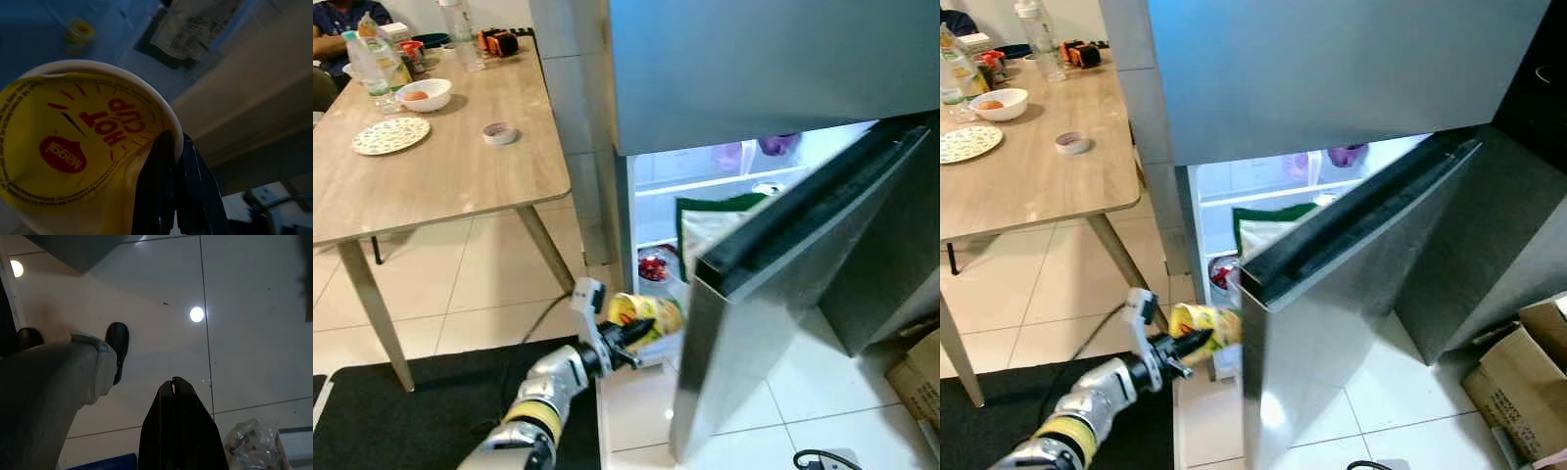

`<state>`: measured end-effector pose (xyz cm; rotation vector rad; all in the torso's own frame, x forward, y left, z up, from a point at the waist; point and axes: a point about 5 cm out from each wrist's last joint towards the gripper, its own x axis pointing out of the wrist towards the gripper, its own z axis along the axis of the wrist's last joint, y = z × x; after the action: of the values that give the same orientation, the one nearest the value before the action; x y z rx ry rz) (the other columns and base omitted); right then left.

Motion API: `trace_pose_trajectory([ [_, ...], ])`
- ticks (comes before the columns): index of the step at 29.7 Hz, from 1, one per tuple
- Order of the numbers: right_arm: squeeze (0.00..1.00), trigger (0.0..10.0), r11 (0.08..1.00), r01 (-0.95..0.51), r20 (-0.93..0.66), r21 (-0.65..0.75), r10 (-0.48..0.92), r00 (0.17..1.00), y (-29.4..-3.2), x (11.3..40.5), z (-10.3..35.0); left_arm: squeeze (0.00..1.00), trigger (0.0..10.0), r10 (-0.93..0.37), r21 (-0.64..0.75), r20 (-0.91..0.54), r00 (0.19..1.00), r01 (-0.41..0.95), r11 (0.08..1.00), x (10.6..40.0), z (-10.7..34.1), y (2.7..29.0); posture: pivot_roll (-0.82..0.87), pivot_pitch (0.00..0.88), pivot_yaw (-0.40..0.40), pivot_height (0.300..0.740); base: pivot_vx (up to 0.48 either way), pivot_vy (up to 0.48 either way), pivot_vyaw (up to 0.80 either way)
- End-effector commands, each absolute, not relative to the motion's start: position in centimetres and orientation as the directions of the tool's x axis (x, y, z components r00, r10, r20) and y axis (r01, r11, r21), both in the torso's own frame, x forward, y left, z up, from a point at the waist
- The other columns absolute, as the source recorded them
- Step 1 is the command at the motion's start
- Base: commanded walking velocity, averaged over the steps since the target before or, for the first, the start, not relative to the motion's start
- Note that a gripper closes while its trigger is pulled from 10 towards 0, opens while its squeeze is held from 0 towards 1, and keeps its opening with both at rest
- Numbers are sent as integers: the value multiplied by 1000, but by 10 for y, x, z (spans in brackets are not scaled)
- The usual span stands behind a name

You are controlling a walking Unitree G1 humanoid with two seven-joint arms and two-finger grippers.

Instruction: Restocking fridge

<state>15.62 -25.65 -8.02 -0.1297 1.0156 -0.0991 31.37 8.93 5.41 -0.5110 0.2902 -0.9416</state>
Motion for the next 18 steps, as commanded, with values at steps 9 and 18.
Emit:
trace_pose_trajectory([
  [9, 0, 10000, 983, 7, -900, -184, -171, 402, -262, 120, -92, 0, 10000, -942, -599, 92, 322, 774, 206, 281, 50, 38, -157, 85, 27, 740, 0, 0, 0],
  [18, 0, 10000, 999, 11, -910, -53, -53, 410, -247, 117, -97, 0, 10000, -851, -638, -126, 509, 615, 463, 276, 14, 76, -151, 87, 30, 740, 0, 0, 0],
])
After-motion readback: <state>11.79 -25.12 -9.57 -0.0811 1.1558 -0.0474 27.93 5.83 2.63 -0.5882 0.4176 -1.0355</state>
